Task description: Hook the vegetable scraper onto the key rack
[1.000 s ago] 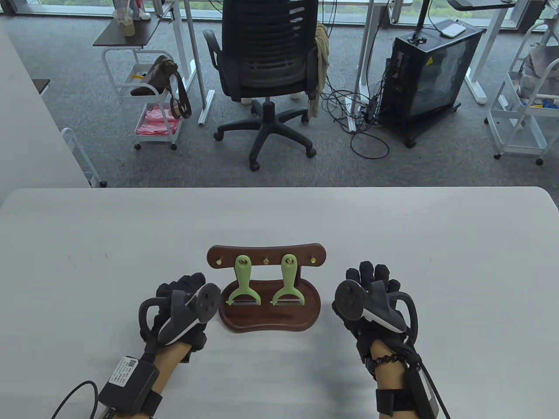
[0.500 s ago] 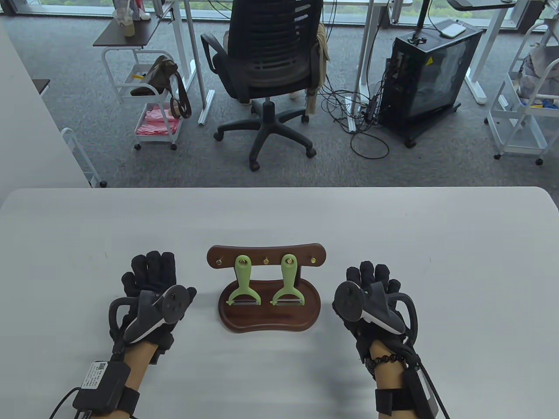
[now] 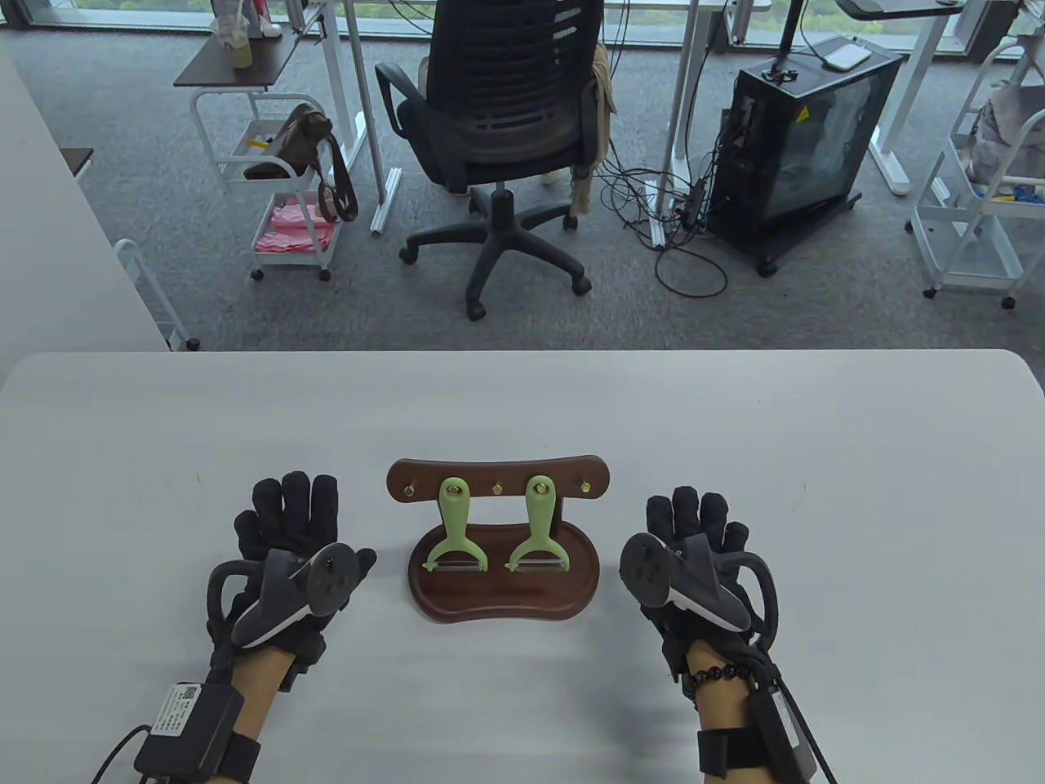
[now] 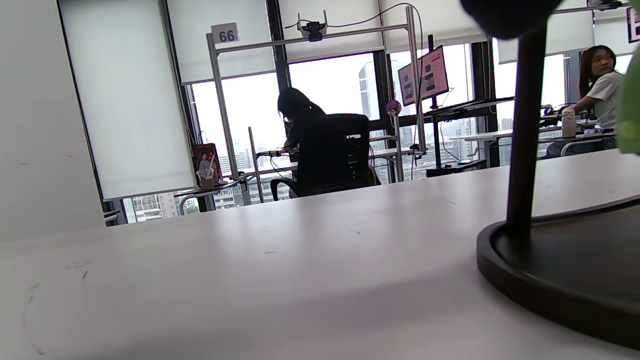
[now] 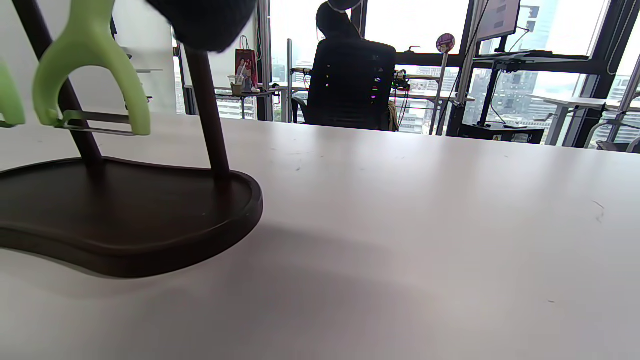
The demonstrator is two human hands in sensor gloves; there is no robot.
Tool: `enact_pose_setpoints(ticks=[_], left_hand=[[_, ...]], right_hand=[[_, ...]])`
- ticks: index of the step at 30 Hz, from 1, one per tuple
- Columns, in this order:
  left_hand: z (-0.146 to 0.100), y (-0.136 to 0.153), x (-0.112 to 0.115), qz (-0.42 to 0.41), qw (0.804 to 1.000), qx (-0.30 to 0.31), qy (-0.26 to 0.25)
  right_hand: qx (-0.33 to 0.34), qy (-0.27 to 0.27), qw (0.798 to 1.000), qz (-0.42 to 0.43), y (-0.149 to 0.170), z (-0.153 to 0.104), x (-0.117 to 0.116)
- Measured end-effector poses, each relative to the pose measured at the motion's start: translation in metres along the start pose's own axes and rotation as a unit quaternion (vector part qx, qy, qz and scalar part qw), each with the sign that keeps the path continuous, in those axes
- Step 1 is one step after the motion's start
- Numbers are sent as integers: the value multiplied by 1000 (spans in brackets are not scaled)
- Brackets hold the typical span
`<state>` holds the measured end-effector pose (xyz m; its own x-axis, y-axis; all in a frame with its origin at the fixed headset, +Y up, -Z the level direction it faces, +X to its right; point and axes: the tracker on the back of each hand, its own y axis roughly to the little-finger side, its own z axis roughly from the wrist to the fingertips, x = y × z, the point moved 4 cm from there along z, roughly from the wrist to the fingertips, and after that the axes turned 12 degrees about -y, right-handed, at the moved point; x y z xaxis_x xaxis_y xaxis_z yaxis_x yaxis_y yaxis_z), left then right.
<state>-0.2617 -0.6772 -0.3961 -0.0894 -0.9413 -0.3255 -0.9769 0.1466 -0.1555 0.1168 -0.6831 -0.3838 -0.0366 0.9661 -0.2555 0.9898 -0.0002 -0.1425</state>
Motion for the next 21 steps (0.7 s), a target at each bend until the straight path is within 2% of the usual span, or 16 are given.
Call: enact_pose_setpoints(ticks=[21], left_hand=[[-2, -4, 4, 1, 1000, 0, 11]], right_hand=[[7, -2, 1000, 5, -3, 1, -1]])
